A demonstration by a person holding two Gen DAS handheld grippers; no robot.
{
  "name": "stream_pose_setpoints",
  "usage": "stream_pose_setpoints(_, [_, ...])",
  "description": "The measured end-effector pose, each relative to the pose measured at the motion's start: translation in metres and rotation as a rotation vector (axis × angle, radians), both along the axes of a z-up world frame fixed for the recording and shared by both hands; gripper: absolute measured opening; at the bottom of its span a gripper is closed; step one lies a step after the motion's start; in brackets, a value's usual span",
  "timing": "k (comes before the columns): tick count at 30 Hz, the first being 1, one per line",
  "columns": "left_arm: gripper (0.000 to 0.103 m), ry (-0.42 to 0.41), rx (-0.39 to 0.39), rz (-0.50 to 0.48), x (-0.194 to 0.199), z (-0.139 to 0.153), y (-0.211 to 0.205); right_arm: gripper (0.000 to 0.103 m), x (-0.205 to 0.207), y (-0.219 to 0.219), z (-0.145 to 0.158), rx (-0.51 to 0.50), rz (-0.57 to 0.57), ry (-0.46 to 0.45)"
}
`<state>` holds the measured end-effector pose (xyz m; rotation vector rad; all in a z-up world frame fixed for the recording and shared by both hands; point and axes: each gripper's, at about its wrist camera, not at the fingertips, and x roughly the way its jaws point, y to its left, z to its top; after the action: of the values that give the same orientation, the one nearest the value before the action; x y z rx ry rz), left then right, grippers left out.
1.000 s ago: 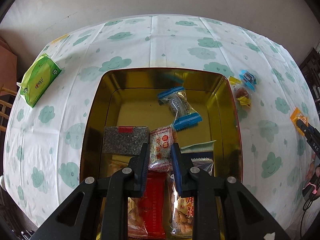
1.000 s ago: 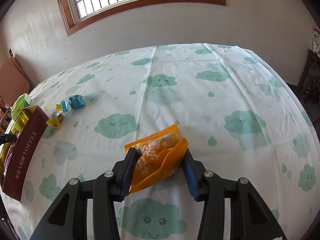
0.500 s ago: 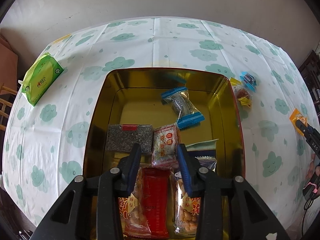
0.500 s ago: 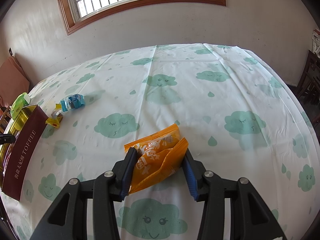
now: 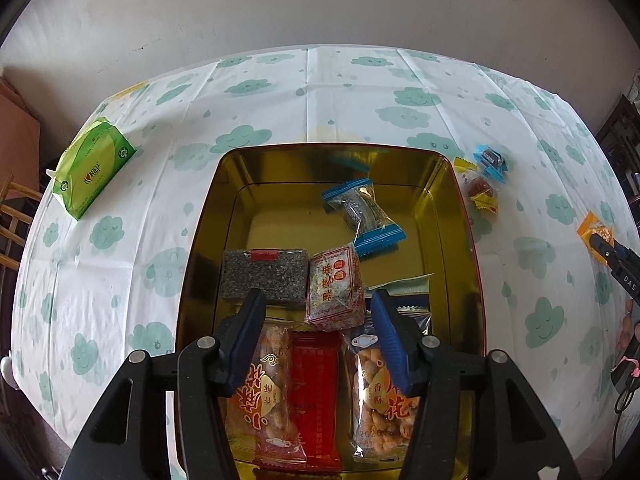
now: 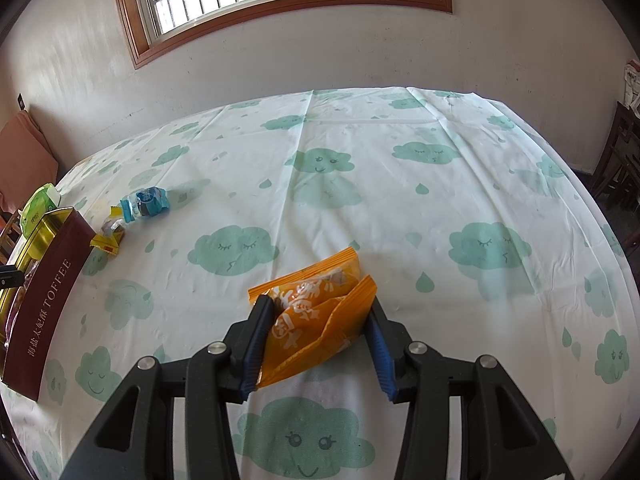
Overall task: Organize snacks
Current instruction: 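Lift the open left tool up away from the tin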
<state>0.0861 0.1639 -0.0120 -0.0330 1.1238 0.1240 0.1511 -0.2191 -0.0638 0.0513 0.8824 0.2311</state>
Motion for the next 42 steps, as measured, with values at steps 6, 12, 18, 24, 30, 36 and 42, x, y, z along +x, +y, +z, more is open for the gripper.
stream_pose_setpoints(6, [0.055,-0.011,-0.006,0.008,-0.004,0.004,0.001,0.048,0.000,0.000,0.000,-0.001,0.001,0.000])
stream_pose_setpoints(12, [0.062,-0.038,-0.027,0.026,-0.012,0.010,0.003,0.048,0.000,0.000,0.000,0.000,0.001,0.000])
stream_pose_setpoints(18, [0.066,-0.069,-0.062,0.058,-0.023,0.017,0.008,0.048,0.000,0.001,0.000,-0.001,0.001,0.001])
stream_pose_setpoints(24, [0.069,-0.089,-0.053,0.066,-0.030,0.026,0.012,0.053,-0.002,0.013,-0.002,-0.097,0.016,-0.002])
stream_pose_setpoints(30, [0.074,-0.108,-0.039,0.080,-0.038,0.030,0.018,0.053,-0.001,0.013,-0.002,-0.105,0.017,-0.002])
stream_pose_setpoints(36, [0.081,-0.098,-0.054,0.098,-0.043,0.027,0.021,0.051,-0.001,0.014,-0.001,-0.113,0.015,-0.004])
stream_pose_setpoints(42, [0.087,-0.088,-0.028,0.107,-0.046,0.024,0.020,0.051,-0.001,0.014,-0.001,-0.114,0.015,-0.004])
